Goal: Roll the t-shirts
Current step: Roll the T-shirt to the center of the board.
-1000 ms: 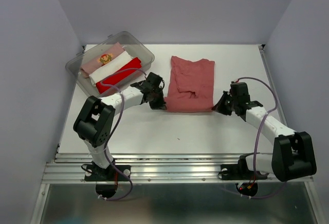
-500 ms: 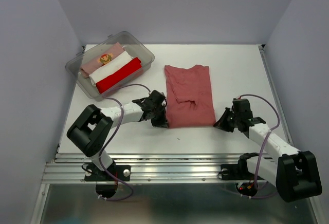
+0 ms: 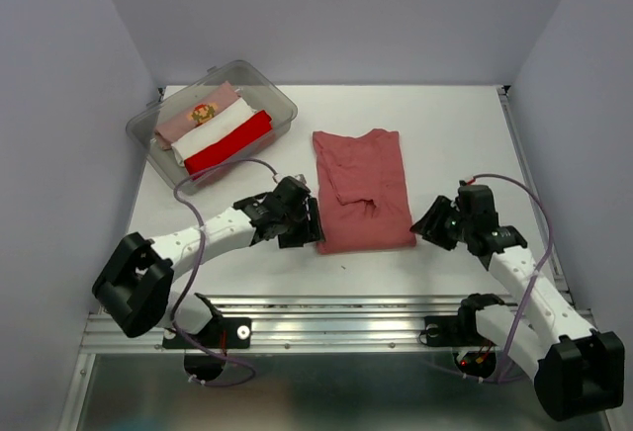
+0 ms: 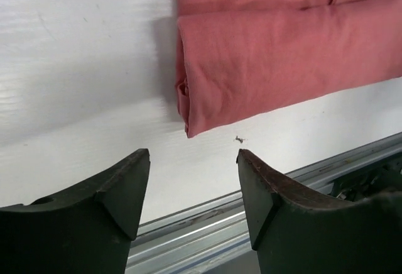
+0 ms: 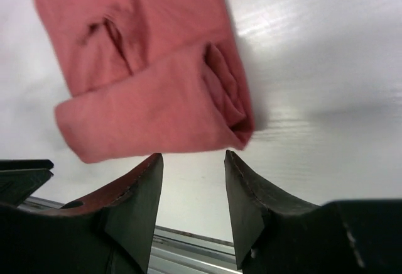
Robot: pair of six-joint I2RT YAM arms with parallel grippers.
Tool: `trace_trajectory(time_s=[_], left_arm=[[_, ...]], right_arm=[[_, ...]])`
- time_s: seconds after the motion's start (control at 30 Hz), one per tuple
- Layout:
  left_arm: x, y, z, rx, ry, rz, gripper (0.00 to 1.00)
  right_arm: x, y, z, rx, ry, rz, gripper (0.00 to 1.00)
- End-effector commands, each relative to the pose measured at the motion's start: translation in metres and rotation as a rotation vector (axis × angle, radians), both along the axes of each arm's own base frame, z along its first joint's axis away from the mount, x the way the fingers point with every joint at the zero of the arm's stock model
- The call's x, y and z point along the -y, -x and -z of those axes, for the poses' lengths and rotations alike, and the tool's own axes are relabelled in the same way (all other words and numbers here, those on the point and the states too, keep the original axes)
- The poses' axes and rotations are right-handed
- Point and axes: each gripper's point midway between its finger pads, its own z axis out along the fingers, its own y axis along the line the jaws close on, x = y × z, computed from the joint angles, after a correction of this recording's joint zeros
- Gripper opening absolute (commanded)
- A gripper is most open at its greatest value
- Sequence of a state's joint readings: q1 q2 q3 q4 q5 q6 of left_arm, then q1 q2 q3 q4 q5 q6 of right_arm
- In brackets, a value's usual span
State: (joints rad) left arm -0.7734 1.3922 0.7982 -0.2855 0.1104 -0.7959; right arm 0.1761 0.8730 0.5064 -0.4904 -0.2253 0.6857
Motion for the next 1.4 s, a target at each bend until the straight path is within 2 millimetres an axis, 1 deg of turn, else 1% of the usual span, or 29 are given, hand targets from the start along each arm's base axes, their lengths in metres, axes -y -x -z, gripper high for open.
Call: trace_trajectory(time_s=[0.0,0.03,0.07,0.1,0.13,0.17,0.2,0.23,0.3,0.37,0.4,0.43,0.5,0.53,0.57,0.63,0.67,0.77,0.8,0.9,0.93,1.0,1.07,1.13,1.17,1.2,1.23,1.33,1.37], left_arm=[[-0.013,-0.024,-0.046,0.154,-0.043,-0.071,0.63],[-0.008,-0.031,-0.056,0.184,-0.019,-0.075,0.38],[-0.003,-0.034,-0.060,0.193,-0.002,-0.071,0.21],[0.003,-0.037,-0.062,0.197,0.016,-0.064,0.05],[0.013,-0.042,-0.061,0.201,0.039,-0.055,0.00],[0.021,-0.045,-0.064,0.203,0.057,-0.046,0.00],[0.026,-0.049,-0.063,0.203,0.064,-0.049,0.00],[0.034,-0.053,-0.057,0.197,0.061,-0.045,0.00],[0.046,-0.055,-0.054,0.181,0.087,-0.030,0.00],[0.052,-0.059,-0.038,0.149,0.074,-0.036,0.00],[0.055,-0.061,-0.034,0.142,0.073,-0.035,0.00],[0.056,-0.061,-0.019,0.115,0.052,-0.036,0.00],[0.055,-0.060,-0.003,0.087,0.028,-0.034,0.00],[0.053,-0.058,0.012,0.059,0.000,-0.029,0.00],[0.052,-0.055,0.019,0.046,-0.014,-0.022,0.00],[0.049,-0.052,0.030,0.028,-0.036,-0.014,0.00],[0.048,-0.051,0.032,0.025,-0.044,-0.014,0.00],[0.044,-0.051,0.026,0.050,-0.049,-0.005,0.00],[0.043,-0.053,0.021,0.067,-0.048,-0.001,0.00],[0.045,-0.059,-0.002,0.124,-0.023,-0.001,0.00],[0.047,-0.060,-0.013,0.149,-0.004,0.008,0.00],[0.054,-0.060,-0.024,0.175,0.015,0.026,0.00],[0.058,-0.062,-0.028,0.182,0.019,0.032,0.00],[0.058,-0.063,-0.022,0.172,0.006,0.036,0.00],[0.057,-0.061,-0.012,0.148,-0.016,0.035,0.00],[0.057,-0.061,-0.008,0.139,-0.025,0.036,0.00],[0.057,-0.061,0.000,0.127,-0.036,0.035,0.00],[0.055,-0.057,0.021,0.097,-0.056,0.039,0.00],[0.052,-0.054,0.030,0.081,-0.073,0.042,0.00]], right_arm=[[-0.013,-0.030,-0.049,0.130,-0.051,-0.014,0.38],[-0.022,-0.039,-0.058,0.167,-0.086,-0.021,0.30],[-0.028,-0.042,-0.058,0.172,-0.092,-0.030,0.21],[-0.043,-0.043,-0.056,0.164,-0.088,-0.072,0.15],[-0.052,-0.046,-0.057,0.169,-0.081,-0.088,0.06],[-0.059,-0.053,-0.059,0.192,-0.062,-0.092,0.04],[-0.077,-0.055,-0.053,0.168,-0.046,-0.141,0.01],[-0.086,-0.058,-0.051,0.164,-0.042,-0.165,0.01],[-0.100,-0.061,-0.044,0.144,-0.028,-0.198,0.01],[-0.108,-0.064,-0.030,0.121,-0.008,-0.212,0.01],[-0.107,-0.065,-0.021,0.107,0.004,-0.208,0.01],[-0.104,-0.063,-0.005,0.074,0.026,-0.201,0.01],[-0.098,-0.061,0.016,0.034,0.068,-0.189,0.01],[-0.094,-0.060,0.026,0.013,0.088,-0.183,0.01],[-0.088,-0.053,0.047,-0.039,0.126,-0.182,0.01],[-0.085,-0.048,0.058,-0.079,0.145,-0.189,0.01],[-0.084,-0.045,0.060,-0.091,0.148,-0.189,0.01],[-0.075,-0.050,0.040,-0.031,0.165,-0.141,0.01],[-0.072,-0.057,0.019,0.034,0.165,-0.111,0.01],[-0.057,-0.065,-0.008,0.115,0.189,-0.053,0.01],[-0.053,-0.068,-0.022,0.153,0.185,-0.031,0.01],[-0.043,-0.069,-0.026,0.161,0.221,-0.016,0.01],[-0.032,-0.070,-0.017,0.132,0.260,-0.001,0.01],[-0.029,-0.069,-0.005,0.097,0.274,-0.004,0.01],[-0.027,-0.066,0.010,0.055,0.295,-0.008,0.01],[-0.025,-0.065,0.016,0.036,0.307,-0.005,0.01],[-0.022,-0.061,0.030,0.004,0.329,-0.005,0.01],[-0.013,-0.056,0.051,-0.032,0.369,0.017,0.01],[-0.010,-0.049,0.064,-0.068,0.384,0.016,0.01]])
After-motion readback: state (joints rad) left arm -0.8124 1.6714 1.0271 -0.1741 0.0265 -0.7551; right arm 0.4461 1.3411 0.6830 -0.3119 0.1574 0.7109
